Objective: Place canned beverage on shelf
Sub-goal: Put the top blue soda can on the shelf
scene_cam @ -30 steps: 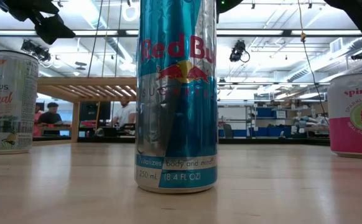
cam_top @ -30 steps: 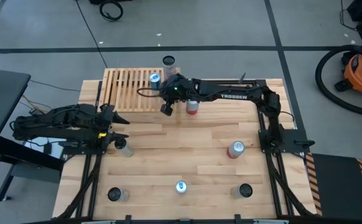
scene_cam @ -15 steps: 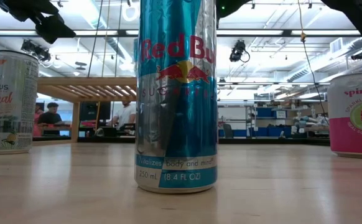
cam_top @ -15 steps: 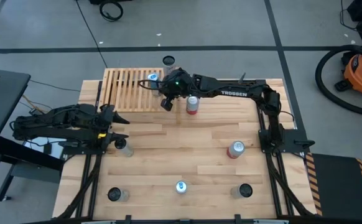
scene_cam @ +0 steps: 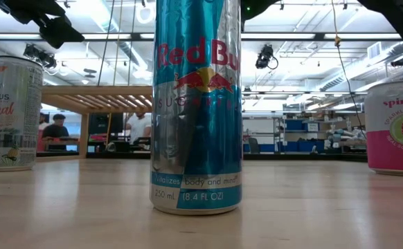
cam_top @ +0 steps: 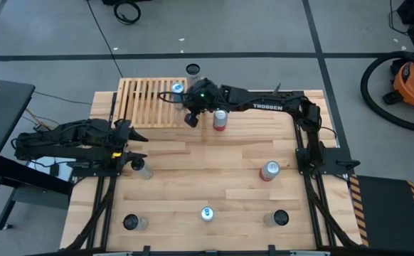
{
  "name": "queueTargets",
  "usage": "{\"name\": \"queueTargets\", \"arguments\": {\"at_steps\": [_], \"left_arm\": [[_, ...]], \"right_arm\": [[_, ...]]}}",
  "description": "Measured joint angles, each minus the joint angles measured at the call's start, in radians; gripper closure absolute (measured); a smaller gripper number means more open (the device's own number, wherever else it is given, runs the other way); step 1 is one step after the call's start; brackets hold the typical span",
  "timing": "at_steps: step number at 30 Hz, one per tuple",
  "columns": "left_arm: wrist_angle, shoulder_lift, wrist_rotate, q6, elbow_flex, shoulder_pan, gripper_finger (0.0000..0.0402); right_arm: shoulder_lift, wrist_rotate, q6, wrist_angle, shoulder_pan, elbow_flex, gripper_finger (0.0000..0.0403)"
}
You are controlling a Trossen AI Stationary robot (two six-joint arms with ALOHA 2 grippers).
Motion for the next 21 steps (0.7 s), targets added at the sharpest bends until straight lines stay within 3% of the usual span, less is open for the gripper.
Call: {"name": "queueTargets", "arguments": {"at_steps": [21], "left_arm": [[0.000,0.000,0.000,-0.001,0.000,0.000,0.0088]], "right_arm": [[0.000,0.000,0.015,-0.007,0.050,0.000,0.0390]]}}
